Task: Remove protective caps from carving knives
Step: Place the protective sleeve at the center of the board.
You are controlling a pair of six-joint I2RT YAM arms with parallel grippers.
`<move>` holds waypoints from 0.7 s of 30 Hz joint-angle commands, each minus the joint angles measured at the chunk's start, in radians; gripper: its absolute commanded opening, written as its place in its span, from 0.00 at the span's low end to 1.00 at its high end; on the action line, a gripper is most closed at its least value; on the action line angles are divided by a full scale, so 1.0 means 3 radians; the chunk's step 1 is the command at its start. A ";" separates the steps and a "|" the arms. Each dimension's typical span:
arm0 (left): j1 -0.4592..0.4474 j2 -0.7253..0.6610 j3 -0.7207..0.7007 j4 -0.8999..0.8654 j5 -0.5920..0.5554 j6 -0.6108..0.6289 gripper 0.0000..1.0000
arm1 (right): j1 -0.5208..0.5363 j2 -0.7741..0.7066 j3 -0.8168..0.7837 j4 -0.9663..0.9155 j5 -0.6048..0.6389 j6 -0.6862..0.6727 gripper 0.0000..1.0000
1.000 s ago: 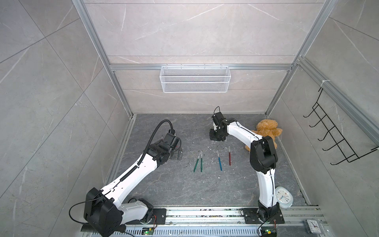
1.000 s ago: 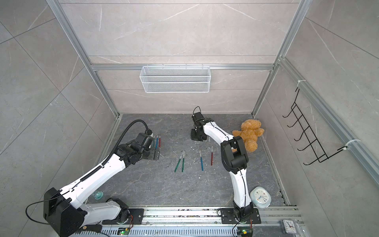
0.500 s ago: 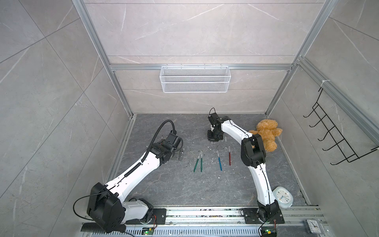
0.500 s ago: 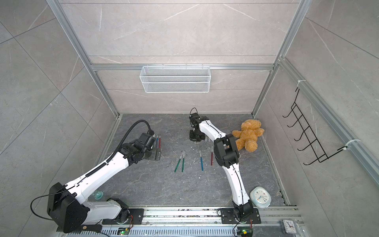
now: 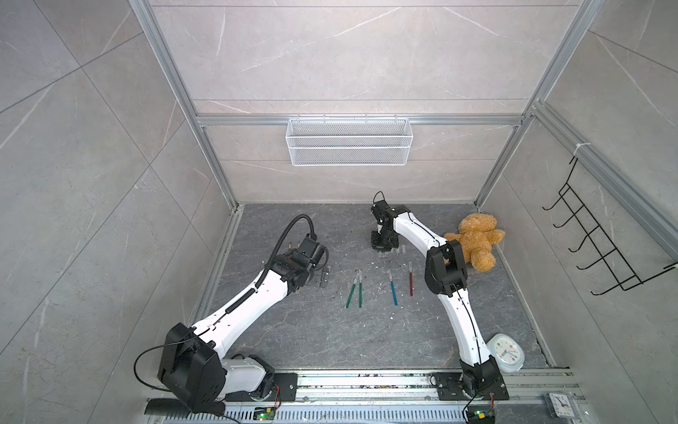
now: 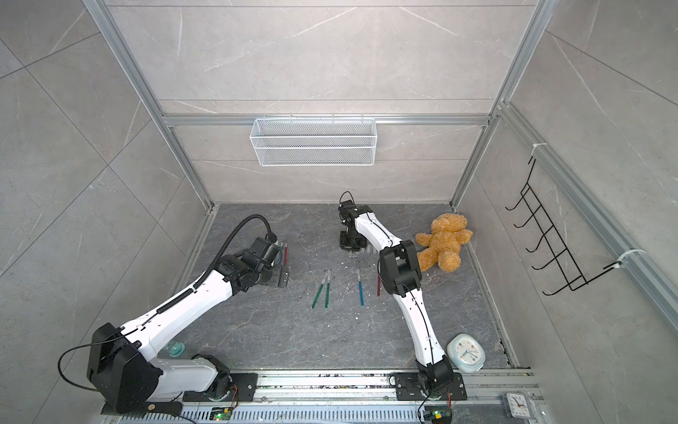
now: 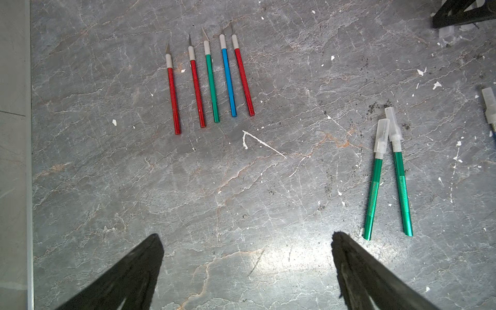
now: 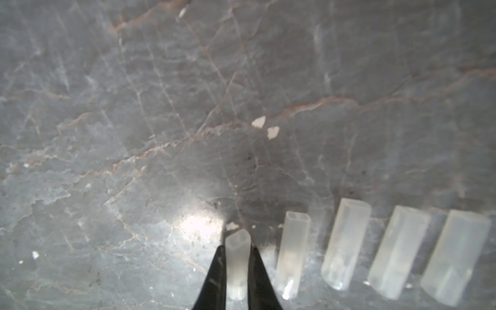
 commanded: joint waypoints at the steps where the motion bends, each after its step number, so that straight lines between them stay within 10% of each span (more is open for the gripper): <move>1: -0.0019 -0.0003 0.0134 -0.0031 0.0000 0.0027 1.00 | -0.0012 0.0116 0.0146 -0.0249 0.0091 0.0062 0.00; 21: -0.0031 0.0069 0.0175 -0.0081 0.0001 0.0023 1.00 | -0.0010 0.0220 0.0398 -0.0417 0.0045 0.0113 0.30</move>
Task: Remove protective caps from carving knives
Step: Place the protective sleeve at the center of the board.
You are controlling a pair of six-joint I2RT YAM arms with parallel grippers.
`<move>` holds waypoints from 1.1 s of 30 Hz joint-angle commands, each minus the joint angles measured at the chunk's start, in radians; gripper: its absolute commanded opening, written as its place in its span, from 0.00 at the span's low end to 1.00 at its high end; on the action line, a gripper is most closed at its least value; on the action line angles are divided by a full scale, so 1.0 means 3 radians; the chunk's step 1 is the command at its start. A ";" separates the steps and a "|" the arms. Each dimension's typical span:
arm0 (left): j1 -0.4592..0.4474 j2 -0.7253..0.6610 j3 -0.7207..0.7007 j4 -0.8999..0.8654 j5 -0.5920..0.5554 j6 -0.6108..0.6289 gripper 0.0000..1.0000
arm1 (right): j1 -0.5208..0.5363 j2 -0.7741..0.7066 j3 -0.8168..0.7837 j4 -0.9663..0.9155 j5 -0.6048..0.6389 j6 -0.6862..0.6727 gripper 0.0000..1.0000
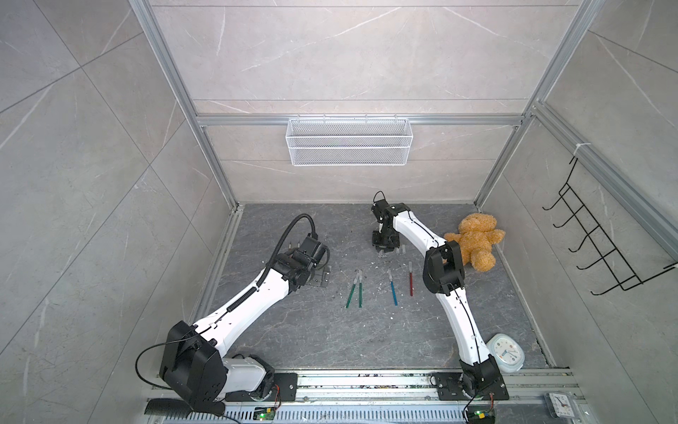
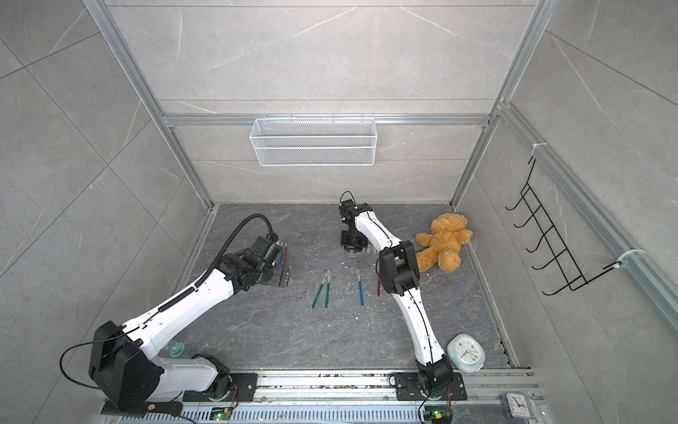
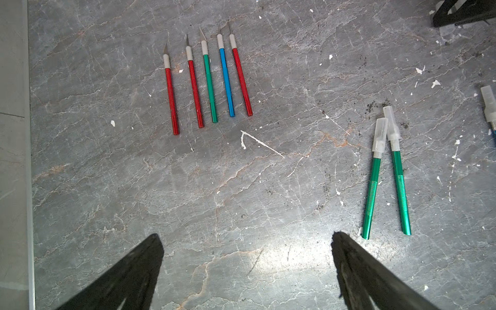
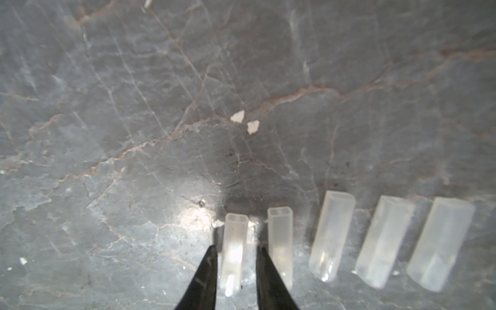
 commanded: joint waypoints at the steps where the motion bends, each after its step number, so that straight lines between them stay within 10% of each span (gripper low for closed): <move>1: -0.0011 0.0030 0.0125 -0.0056 -0.0001 0.0024 1.00 | 0.0005 0.0105 0.0152 -0.0140 0.0036 0.0037 0.30; 16: -0.0011 0.0136 0.0218 -0.0155 0.0013 0.0052 1.00 | 0.0055 -0.0327 0.0426 -0.0346 0.0005 0.0016 0.35; 33: -0.0019 0.0314 0.0398 -0.0275 0.0578 -0.0061 0.99 | 0.0162 -0.3174 -0.2750 0.1450 -0.0050 0.0121 0.77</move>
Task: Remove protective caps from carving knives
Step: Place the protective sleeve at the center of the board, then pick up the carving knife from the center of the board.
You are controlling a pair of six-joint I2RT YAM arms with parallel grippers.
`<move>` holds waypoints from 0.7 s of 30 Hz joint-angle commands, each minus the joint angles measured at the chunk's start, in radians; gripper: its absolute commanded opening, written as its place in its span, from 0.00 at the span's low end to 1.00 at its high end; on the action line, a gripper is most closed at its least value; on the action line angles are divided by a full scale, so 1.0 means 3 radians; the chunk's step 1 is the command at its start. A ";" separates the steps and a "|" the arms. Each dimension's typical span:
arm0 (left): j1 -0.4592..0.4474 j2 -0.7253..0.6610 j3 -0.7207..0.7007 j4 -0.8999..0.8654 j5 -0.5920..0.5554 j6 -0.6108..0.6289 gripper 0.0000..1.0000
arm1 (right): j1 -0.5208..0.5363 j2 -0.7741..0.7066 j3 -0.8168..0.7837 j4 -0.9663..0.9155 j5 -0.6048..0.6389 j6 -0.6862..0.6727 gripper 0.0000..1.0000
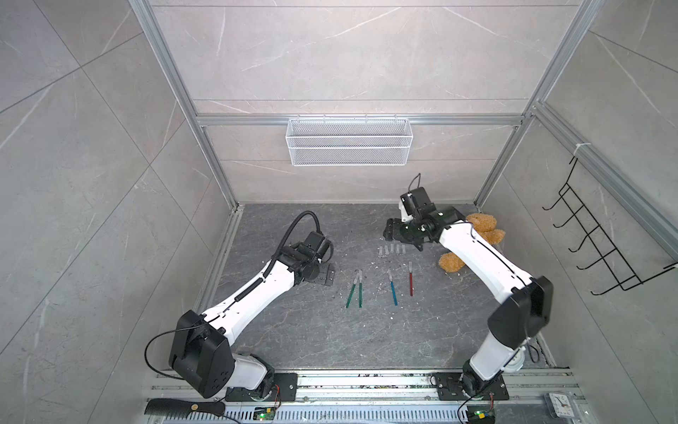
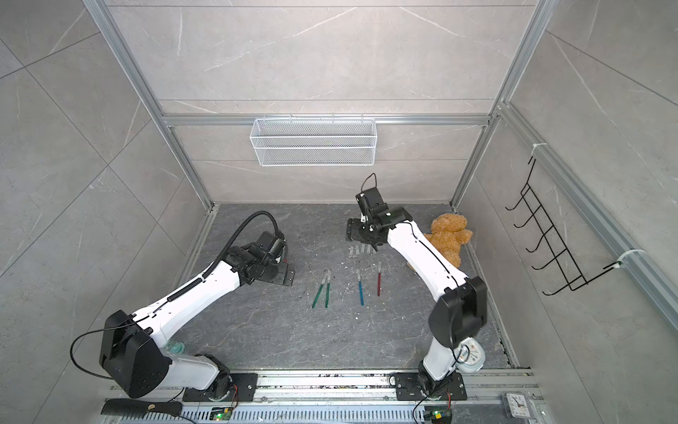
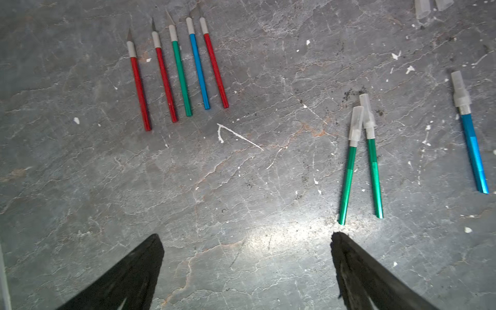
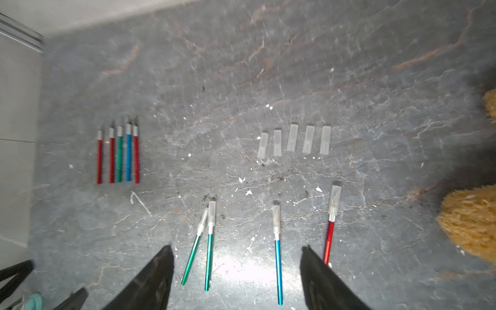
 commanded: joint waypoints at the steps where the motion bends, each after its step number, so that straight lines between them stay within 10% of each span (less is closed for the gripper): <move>1: -0.0016 0.0032 0.0110 -0.0057 0.0243 -0.0085 1.00 | 0.0023 -0.0327 -0.0455 0.0358 -0.0038 0.0030 0.79; 8: -0.0142 0.0076 0.0135 -0.0014 0.0389 -0.0234 1.00 | 0.0139 -0.1077 -0.1487 0.0807 0.0259 0.0038 1.00; 21: -0.0687 0.0660 -0.0010 0.0343 0.0424 -0.0557 0.92 | 0.0215 -0.1102 -0.2366 0.1401 0.0303 0.0227 1.00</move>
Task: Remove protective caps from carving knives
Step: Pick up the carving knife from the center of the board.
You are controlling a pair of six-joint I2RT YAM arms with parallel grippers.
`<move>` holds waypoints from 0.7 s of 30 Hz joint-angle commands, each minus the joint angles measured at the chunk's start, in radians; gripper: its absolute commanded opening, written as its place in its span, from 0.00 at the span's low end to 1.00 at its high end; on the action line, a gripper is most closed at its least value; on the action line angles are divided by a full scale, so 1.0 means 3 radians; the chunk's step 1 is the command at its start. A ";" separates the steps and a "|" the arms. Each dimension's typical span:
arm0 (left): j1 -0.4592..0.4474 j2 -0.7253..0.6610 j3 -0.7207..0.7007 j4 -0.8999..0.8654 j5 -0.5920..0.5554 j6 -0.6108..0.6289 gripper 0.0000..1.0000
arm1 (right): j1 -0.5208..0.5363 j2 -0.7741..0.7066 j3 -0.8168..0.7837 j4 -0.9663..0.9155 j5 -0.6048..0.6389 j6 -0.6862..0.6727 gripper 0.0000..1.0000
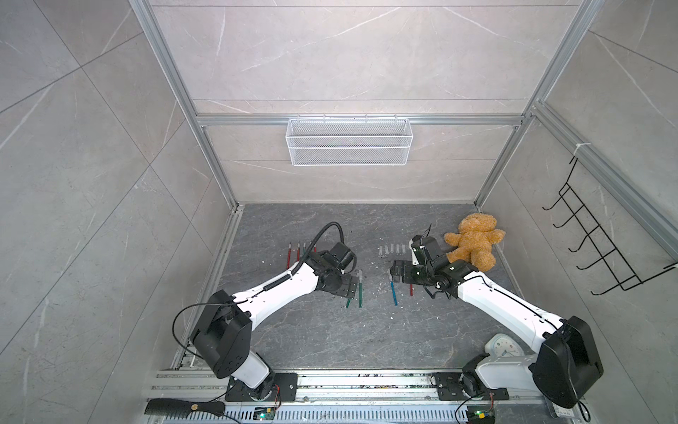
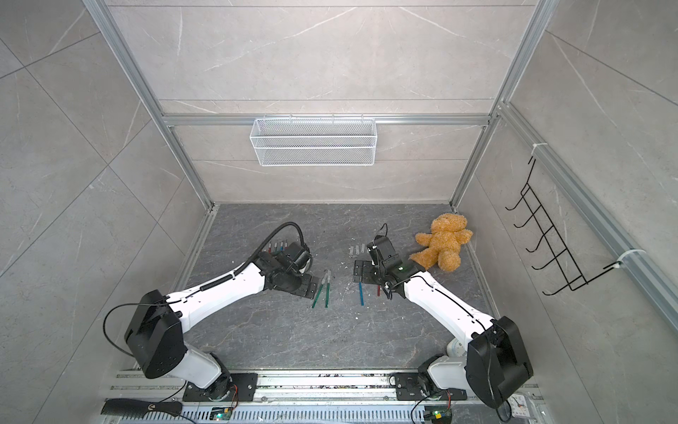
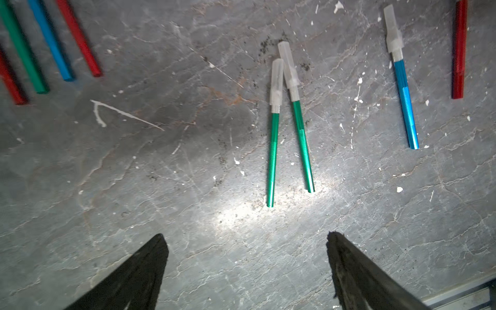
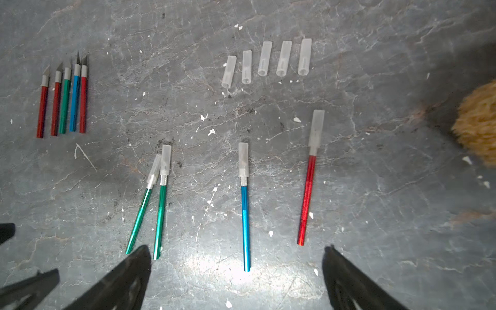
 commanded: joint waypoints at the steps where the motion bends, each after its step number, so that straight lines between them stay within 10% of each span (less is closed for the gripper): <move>1: -0.0106 0.0183 0.0009 0.0103 -0.0031 -0.0121 0.90 | 0.0026 -0.0001 -0.0103 0.0270 0.0074 0.0123 1.00; 21: -0.0182 0.0901 0.0129 0.0363 -0.0084 -0.0123 0.55 | 0.0030 -0.0075 -0.0395 0.0638 -0.0118 0.0120 1.00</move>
